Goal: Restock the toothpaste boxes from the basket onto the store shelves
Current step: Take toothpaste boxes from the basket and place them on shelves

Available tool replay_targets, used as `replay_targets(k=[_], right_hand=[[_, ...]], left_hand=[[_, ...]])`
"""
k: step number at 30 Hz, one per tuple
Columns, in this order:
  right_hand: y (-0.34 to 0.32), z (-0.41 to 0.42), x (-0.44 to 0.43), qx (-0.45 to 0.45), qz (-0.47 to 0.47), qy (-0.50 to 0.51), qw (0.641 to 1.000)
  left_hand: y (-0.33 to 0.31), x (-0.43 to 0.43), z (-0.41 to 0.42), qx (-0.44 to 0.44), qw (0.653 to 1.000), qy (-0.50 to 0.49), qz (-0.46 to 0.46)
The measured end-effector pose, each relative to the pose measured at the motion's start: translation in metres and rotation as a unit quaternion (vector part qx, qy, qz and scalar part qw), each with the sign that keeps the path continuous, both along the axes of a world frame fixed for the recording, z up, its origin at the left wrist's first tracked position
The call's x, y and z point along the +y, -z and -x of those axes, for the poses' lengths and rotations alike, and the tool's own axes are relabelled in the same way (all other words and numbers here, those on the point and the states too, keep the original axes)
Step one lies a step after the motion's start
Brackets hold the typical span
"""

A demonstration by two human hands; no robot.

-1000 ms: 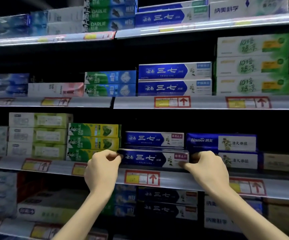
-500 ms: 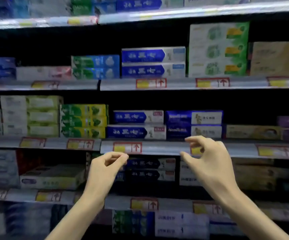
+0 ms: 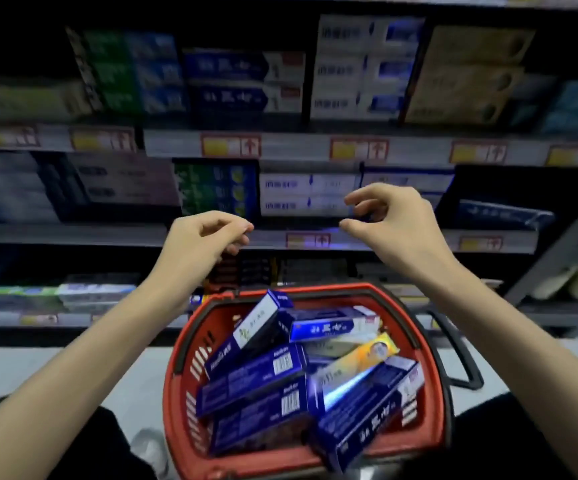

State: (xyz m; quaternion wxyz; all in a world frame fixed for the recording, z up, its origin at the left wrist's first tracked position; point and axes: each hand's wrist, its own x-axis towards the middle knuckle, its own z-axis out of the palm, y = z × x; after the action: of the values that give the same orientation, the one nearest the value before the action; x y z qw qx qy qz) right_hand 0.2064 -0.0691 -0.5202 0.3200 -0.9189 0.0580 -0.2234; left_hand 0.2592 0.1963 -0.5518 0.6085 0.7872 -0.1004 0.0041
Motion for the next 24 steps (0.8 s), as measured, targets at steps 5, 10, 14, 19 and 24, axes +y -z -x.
replay_targets(k=[5, 10, 14, 19, 24], right_hand=[[0.057, 0.004, -0.008, 0.148, 0.046, -0.039, 0.987], [0.098, 0.008, -0.025, 0.184, 0.037, 0.019, 0.982], [0.094, 0.010, -0.035, 0.139, 0.043, 0.066, 0.987], [0.085, 0.017, -0.054, 0.107, 0.007, 0.116, 0.987], [0.078, 0.015, -0.062, 0.093, -0.019, 0.131, 0.987]], left_hand=[[0.057, -0.014, 0.007, 0.043, 0.998, 0.029, -0.041], [0.109, -0.033, 0.007, 0.053, 0.987, 0.080, -0.128], [0.133, -0.063, 0.007, -0.132, 0.888, 0.100, -0.429], [0.161, -0.082, 0.001, -0.231, 0.757, 0.171, -0.587], [0.163, -0.096, -0.004, -0.230, 0.735, 0.178, -0.613]])
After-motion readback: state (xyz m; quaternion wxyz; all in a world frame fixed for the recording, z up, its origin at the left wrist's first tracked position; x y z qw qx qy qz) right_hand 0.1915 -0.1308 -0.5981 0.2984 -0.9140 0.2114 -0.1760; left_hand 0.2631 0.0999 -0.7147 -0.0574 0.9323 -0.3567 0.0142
